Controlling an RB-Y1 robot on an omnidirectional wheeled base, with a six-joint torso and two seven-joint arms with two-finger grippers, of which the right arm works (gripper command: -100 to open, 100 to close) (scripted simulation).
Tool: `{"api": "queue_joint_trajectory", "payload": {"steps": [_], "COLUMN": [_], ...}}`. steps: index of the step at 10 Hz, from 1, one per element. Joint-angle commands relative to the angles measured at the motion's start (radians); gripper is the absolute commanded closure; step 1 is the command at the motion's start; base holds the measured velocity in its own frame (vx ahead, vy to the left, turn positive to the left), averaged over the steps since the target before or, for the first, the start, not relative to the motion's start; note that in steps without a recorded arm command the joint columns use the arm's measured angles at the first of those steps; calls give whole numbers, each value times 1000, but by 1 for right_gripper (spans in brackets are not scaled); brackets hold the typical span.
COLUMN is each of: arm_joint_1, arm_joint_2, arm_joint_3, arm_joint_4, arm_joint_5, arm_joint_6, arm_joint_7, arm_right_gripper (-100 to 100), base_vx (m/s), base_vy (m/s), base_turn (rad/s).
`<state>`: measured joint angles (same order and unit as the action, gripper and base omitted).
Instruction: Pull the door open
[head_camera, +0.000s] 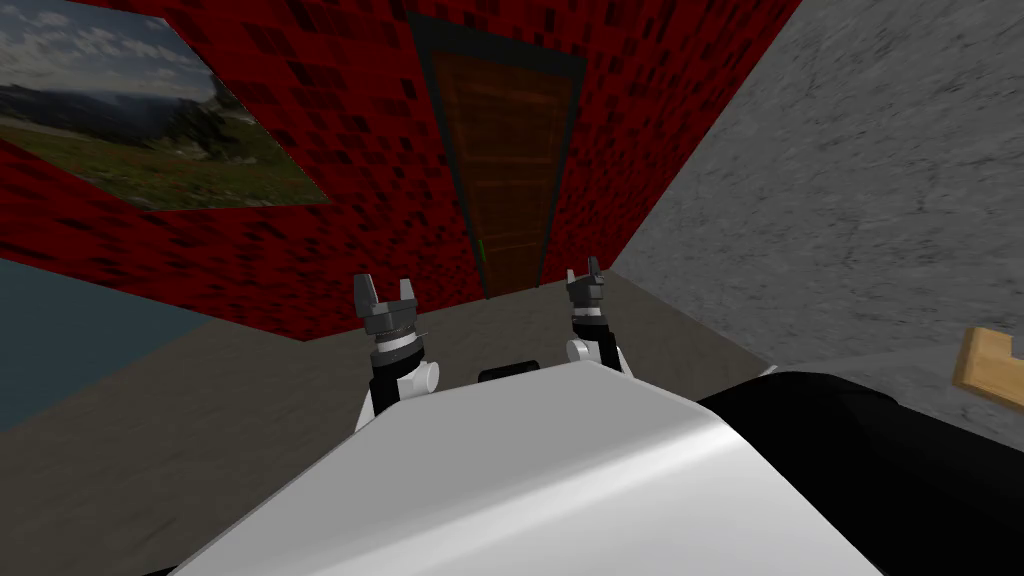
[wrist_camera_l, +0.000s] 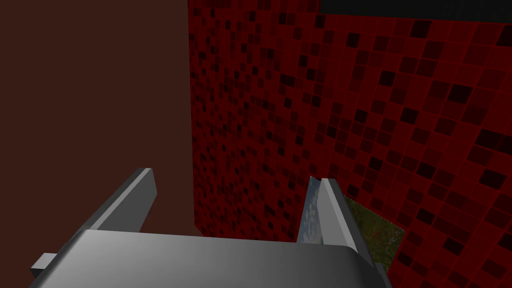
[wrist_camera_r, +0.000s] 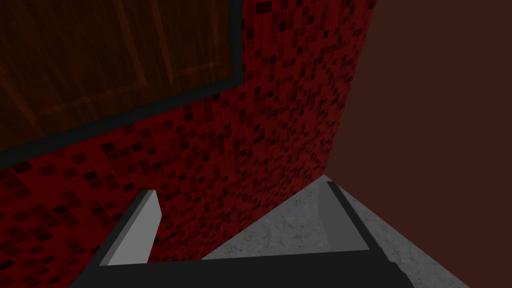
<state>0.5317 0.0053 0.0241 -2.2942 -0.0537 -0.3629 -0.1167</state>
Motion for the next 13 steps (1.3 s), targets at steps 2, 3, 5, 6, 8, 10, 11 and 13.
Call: {"api": "queue_joint_trajectory", "payload": {"steps": [2, 3, 5, 6, 8, 10, 11, 13], "arm_joint_1": [-13, -18, -27, -34, -41, -53, -57, -67], "arm_joint_2": [-19, -25, -37, -45, -53, -66, -70, -79], "arm_joint_3": [11, 15, 23, 28, 34, 44, 48, 55], "arm_joint_4": [50, 66, 102, 126, 155, 200, 216, 251], "arm_joint_5": [-35, -46, -71, -88, -108, -140, -151, -175], "arm_joint_6": [-21, -28, -43, -53, -66, -85, -91, -106], "arm_joint_7": [-40, -53, -81, -101, -124, -160, -172, -200], "arm_right_gripper": [-100, -100, -100, -100, -100, -100, -100, -100], "base_vx": [141, 155, 132, 177, 125, 124, 106, 87], "base_vy": [39, 42, 30, 31, 24, 21, 33, 35], "base_turn": [102, 66, 83, 118, 51, 110, 56, 71]}}
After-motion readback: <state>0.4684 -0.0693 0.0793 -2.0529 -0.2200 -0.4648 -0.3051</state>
